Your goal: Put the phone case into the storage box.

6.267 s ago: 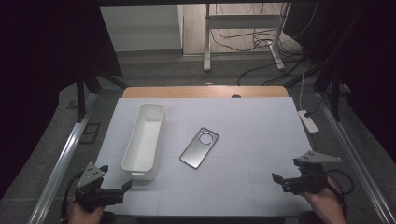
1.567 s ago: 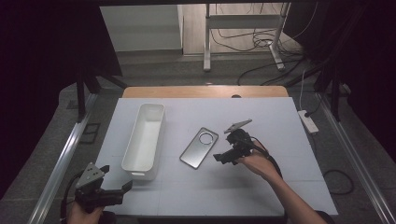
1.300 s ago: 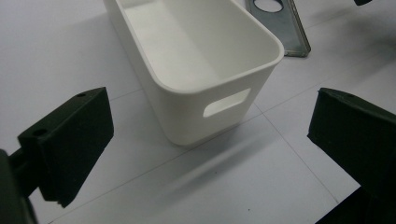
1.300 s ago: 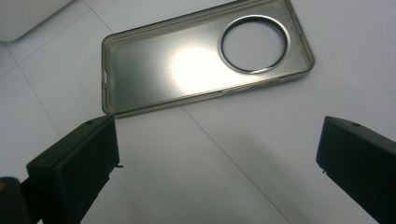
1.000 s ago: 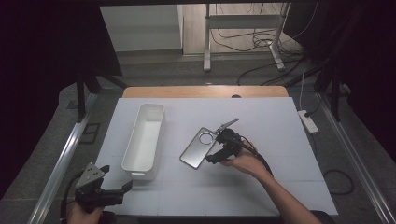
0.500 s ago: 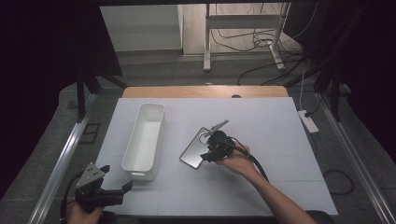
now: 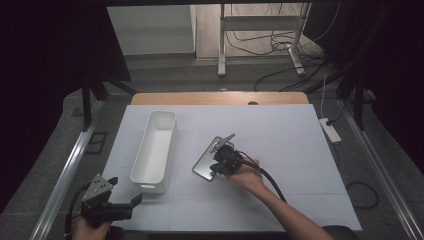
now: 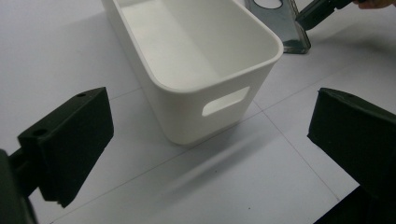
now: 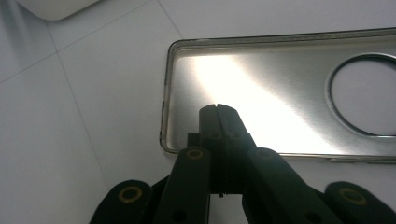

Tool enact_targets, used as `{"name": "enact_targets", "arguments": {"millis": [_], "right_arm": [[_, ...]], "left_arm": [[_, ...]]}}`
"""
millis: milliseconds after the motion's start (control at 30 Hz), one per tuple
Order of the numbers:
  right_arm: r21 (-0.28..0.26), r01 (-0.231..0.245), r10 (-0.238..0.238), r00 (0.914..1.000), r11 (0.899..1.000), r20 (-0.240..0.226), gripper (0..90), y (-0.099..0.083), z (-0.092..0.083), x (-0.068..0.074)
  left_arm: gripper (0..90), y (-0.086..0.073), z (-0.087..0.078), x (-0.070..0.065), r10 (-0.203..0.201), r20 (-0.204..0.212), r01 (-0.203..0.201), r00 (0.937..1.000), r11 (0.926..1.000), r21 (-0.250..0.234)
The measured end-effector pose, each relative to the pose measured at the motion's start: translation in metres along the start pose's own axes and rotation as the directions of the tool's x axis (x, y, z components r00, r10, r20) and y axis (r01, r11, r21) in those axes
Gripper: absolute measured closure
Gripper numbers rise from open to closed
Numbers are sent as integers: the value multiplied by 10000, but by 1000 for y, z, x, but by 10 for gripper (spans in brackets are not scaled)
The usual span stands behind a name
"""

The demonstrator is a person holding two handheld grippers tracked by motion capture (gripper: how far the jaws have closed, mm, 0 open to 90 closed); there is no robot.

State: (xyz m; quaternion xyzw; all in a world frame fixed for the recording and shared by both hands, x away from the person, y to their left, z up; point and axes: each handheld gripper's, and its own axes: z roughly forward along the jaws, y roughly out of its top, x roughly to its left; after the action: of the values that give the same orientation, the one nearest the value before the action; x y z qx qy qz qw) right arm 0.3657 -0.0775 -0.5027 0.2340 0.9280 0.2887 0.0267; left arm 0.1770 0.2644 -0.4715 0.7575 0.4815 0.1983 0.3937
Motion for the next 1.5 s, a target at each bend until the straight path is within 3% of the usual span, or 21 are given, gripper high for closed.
{"name": "enact_targets", "arguments": {"millis": [200, 400, 567, 1067, 1500], "right_arm": [[308, 58, -57, 10000, 9995, -21, 897, -1, 6, 2], [432, -175, 182, 9997, 9989, -156, 897, -3, 4, -1], [706, -107, 106, 9999, 9974, 25, 897, -5, 1, -3], [915, -554, 532, 9982, 9943, 258, 898, -20, -13, -12], [1157, -698, 618, 9955, 9908, 718, 898, -27, -21, -22]], "left_arm": [[10, 0, 0, 0, 15, -9, -15, 10000, 10000, 20], [10, 0, 0, 0, 18, -8, -18, 10000, 10000, 51], [10, 0, 0, 0, 15, -7, -15, 10000, 10000, 49], [10, 0, 1, 0, 21, 0, -21, 10000, 10000, 56], [11, 1, 1, 0, 22, -6, -22, 10000, 10000, 57]]}}
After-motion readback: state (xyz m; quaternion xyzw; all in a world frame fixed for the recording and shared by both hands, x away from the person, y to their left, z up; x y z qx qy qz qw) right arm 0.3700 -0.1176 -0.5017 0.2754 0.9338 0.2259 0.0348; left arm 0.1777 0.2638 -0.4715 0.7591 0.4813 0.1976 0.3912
